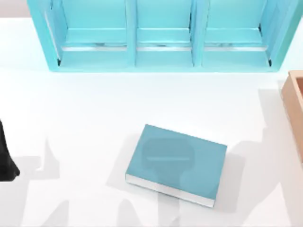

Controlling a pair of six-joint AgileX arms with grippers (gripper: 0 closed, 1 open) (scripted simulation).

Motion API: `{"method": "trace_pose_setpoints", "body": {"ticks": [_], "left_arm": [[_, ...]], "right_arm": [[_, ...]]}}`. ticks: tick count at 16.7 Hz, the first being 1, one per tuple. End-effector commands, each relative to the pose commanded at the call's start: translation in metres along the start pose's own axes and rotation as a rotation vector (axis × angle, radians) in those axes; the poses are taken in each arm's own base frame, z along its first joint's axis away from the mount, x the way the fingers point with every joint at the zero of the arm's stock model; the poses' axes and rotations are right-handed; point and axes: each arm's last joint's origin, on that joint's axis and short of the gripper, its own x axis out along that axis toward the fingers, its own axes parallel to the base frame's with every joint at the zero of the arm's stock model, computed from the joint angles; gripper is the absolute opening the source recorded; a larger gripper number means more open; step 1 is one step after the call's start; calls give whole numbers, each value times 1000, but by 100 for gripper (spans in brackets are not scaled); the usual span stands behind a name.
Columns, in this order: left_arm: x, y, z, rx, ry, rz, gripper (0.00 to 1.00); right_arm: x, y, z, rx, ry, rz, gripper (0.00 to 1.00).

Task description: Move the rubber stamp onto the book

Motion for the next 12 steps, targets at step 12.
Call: {"method": "trace_pose_setpoints", "body": {"ticks": [12], "left_arm": [[0, 0, 0, 0, 0, 0, 100]], "right_arm": [[-68, 42, 15, 15, 40, -40, 0]]}}
